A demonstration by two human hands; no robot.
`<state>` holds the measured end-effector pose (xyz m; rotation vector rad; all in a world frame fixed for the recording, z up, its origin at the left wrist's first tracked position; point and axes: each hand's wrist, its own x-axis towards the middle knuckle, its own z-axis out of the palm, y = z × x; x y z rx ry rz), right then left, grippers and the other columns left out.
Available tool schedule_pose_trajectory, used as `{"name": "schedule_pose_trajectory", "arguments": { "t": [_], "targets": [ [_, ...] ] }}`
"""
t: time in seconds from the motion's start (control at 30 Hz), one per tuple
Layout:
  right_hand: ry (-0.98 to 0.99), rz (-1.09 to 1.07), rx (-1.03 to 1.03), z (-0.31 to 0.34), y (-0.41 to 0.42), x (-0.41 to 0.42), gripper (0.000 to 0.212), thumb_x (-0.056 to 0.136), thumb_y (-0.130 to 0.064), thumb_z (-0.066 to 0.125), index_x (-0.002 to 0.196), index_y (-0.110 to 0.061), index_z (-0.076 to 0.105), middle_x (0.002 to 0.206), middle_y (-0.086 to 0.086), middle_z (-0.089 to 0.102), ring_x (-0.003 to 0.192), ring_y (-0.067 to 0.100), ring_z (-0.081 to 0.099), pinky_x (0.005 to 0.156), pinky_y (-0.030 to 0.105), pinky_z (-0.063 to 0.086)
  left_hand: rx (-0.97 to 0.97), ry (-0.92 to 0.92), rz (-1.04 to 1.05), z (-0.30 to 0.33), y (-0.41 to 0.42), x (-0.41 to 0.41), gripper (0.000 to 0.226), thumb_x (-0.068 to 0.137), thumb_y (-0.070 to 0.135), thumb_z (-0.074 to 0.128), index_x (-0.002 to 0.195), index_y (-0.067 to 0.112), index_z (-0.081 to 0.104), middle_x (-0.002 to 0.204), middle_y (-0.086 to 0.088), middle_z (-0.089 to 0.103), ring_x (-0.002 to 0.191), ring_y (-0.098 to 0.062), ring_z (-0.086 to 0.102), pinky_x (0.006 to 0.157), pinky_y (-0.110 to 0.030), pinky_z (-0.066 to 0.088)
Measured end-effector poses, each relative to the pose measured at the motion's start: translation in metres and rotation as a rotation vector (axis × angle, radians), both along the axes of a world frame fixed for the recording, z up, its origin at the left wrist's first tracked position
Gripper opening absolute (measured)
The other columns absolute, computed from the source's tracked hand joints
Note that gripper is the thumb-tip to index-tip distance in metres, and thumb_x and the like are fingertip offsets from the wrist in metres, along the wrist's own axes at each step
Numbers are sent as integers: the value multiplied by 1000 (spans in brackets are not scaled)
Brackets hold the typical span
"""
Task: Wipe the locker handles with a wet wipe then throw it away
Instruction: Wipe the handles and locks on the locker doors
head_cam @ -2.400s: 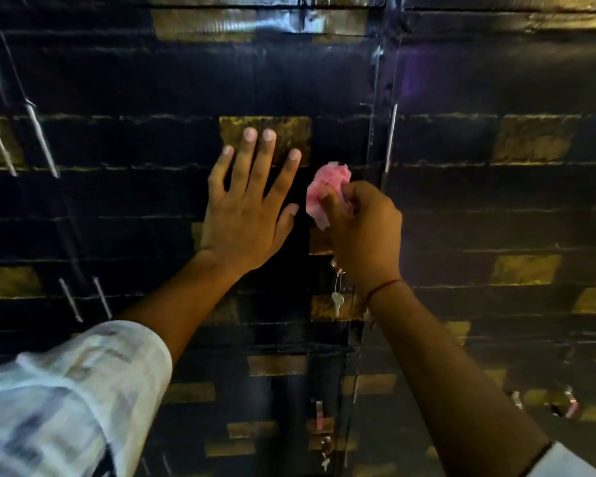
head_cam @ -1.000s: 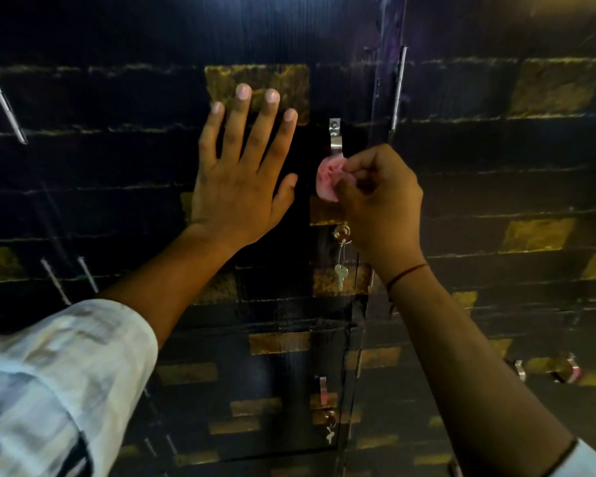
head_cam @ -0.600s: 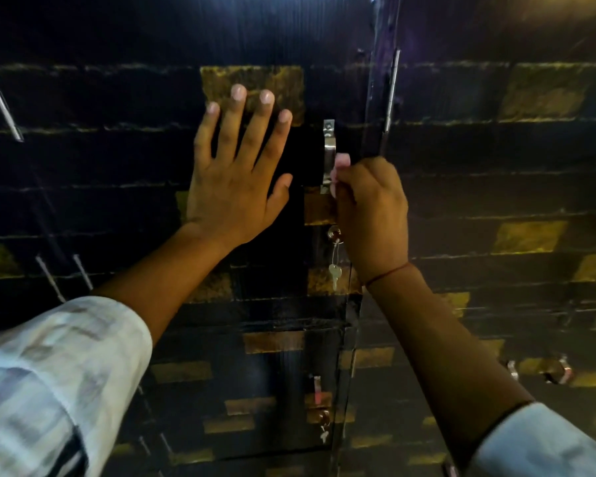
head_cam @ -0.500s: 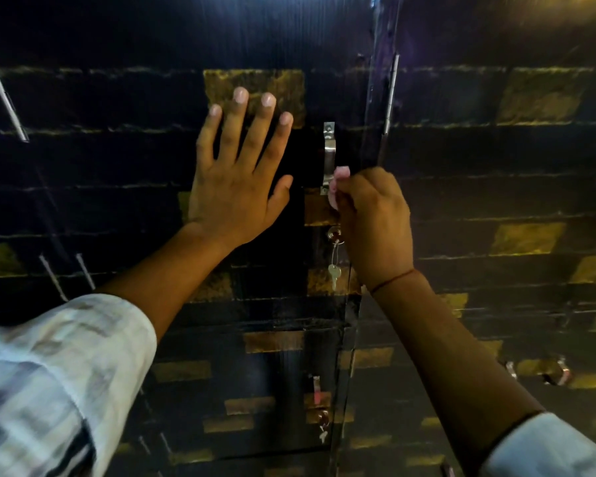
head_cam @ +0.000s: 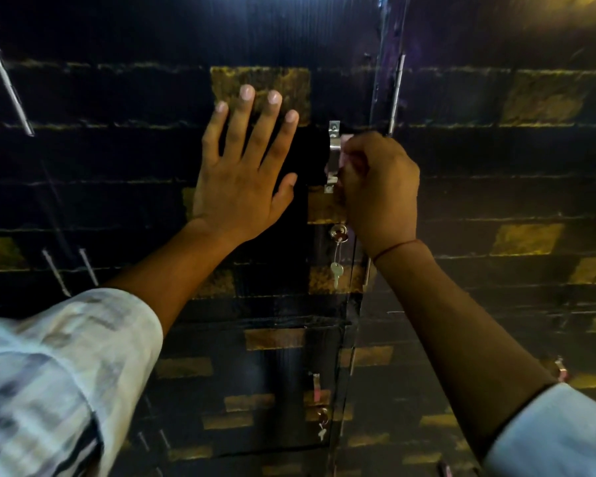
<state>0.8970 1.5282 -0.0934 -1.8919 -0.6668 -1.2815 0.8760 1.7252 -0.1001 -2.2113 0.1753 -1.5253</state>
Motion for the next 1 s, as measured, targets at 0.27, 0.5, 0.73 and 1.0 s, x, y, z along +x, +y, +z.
{"name": "schedule_pose_trajectory", "arguments": {
  "t": [0.27,0.5,0.73,1.0],
  "targets": [
    [-14,207,172,35,3,-13,7,93,-14,66,99,-12,70,93,-16,63,85,-5,61,77,10,49,-16,30,-31,1,2,-1,71,107,50,27,164,13,9,170,-17,10,155,-44,9,125,-59,7],
    [-263,-232,-325,23,16,-11,17,88,-10,59,99,-11,73,100,8,63,79,30,54,63,39,49,-8,19,-49,1,5,-3,69,108,49,28,164,12,12,170,-17,13,155,-44,12,125,-59,10],
    [-18,78,-5,25,12,-19,14,96,-7,55,95,-11,68,101,2,66,89,6,60,78,19,53,0,30,-60,0,6,-2,69,109,50,25,164,12,8,170,-17,11,155,-43,11,126,-58,8],
    [290,316,294,-6,5,-24,18,97,-3,54,108,-11,66,95,-12,66,89,13,67,79,37,59,-6,16,-49,0,3,-1,71,107,50,28,164,12,11,170,-17,13,155,-43,13,125,-59,9]
  ]
}}
